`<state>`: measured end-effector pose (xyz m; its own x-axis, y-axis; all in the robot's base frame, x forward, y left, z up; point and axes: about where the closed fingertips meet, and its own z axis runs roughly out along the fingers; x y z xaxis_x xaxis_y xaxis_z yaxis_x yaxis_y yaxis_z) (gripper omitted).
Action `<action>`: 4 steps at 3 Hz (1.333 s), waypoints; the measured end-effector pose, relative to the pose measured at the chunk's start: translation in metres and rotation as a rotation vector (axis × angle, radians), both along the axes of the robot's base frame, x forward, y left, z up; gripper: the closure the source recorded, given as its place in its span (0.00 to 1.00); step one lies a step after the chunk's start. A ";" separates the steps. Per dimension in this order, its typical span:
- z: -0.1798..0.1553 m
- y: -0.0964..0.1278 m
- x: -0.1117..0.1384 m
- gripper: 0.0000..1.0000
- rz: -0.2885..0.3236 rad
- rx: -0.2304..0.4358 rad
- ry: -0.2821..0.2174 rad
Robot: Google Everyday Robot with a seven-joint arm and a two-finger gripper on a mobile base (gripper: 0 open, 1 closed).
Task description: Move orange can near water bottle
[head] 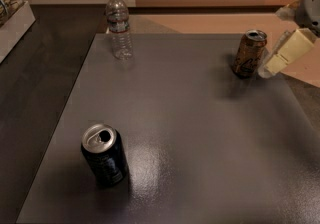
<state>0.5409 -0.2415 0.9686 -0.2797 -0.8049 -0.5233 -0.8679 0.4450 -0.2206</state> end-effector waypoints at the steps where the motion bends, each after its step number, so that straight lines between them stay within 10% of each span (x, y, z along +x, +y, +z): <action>1: -0.015 -0.003 0.032 0.00 -0.038 0.082 -0.005; 4: -0.055 -0.012 0.080 0.00 -0.089 0.148 -0.003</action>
Offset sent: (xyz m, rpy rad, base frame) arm 0.0792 -0.0120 -0.0560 0.1908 0.0078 -0.0965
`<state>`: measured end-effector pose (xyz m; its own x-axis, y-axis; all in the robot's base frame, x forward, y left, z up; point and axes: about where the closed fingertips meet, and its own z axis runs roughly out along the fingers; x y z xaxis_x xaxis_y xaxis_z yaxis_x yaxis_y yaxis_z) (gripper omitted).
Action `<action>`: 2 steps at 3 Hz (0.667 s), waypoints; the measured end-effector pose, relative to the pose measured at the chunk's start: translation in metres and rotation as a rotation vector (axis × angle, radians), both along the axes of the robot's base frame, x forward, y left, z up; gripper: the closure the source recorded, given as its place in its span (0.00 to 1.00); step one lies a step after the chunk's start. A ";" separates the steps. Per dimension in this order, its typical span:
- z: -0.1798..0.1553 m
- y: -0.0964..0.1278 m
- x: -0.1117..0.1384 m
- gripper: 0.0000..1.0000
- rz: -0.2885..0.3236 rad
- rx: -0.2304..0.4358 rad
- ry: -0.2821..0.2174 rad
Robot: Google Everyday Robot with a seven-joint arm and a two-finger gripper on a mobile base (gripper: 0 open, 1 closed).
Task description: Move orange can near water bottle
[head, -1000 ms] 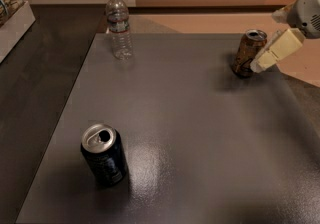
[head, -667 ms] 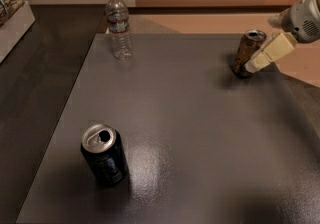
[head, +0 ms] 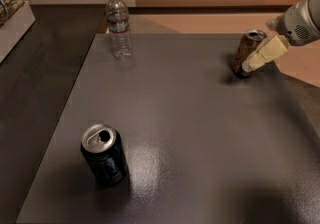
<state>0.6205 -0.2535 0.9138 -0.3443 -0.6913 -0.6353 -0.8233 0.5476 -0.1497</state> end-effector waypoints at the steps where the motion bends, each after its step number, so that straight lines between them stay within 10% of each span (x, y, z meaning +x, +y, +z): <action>1: -0.003 -0.006 0.009 0.00 -0.020 0.001 -0.004; 2: -0.006 -0.009 0.015 0.18 -0.035 0.011 0.000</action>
Offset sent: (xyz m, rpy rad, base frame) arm 0.0208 -0.0176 -0.0038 0.0212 -0.0029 -0.0608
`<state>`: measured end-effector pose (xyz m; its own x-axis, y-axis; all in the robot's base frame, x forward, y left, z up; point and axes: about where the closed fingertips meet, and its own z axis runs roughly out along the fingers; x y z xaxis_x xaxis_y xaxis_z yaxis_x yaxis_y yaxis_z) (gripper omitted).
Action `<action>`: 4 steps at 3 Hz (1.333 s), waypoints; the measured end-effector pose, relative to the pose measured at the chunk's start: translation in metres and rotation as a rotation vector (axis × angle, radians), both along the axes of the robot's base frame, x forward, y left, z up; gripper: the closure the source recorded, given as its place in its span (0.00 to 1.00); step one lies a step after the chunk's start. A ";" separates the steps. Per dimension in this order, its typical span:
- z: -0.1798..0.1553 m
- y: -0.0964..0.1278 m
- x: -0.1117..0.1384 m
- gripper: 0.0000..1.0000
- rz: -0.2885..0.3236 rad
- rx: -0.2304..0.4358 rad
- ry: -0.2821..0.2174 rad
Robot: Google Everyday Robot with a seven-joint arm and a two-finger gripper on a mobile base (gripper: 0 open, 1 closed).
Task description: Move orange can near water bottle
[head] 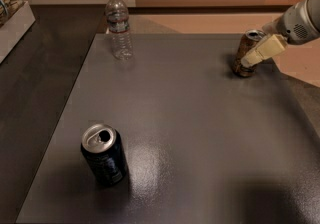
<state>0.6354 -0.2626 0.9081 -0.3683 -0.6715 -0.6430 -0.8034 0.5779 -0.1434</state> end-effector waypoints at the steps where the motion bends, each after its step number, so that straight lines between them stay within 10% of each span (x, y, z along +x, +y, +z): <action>1: -0.001 -0.003 0.004 0.49 -0.011 0.012 0.010; 3: 0.022 0.014 0.005 0.95 0.030 0.048 -0.003; 4: 0.039 0.056 0.003 1.00 0.122 0.066 -0.007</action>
Offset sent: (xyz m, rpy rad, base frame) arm 0.0018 -0.0088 0.0141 0.0147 -0.0021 -0.0121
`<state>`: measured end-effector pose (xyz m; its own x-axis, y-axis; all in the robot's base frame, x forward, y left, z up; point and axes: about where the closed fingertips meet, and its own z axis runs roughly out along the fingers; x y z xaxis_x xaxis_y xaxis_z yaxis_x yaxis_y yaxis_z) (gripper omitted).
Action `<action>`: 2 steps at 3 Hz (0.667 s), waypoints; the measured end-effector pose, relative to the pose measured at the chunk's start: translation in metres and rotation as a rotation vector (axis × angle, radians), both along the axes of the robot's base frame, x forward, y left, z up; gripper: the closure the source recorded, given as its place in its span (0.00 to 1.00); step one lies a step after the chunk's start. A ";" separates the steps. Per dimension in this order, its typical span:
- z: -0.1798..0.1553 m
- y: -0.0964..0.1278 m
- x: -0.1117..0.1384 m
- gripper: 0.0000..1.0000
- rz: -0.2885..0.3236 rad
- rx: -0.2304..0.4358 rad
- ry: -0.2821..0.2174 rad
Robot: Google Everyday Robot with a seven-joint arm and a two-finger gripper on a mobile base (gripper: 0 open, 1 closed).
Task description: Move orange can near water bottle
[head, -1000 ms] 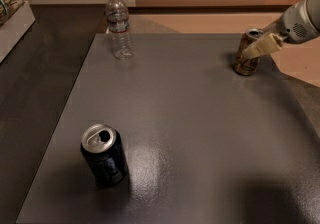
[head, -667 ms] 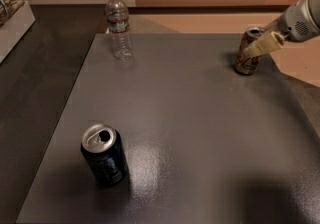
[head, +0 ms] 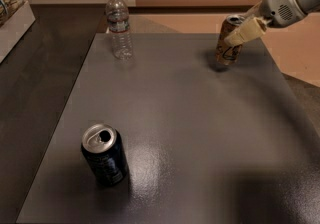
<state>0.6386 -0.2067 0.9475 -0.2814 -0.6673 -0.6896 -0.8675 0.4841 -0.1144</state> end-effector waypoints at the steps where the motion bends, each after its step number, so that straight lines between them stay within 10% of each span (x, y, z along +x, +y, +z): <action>1: 0.008 0.049 0.002 1.00 0.100 0.007 -0.007; 2: 0.010 0.094 0.005 1.00 0.183 0.000 -0.027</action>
Offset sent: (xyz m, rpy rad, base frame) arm 0.0064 0.1451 0.0163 -0.0100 -0.0578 0.2757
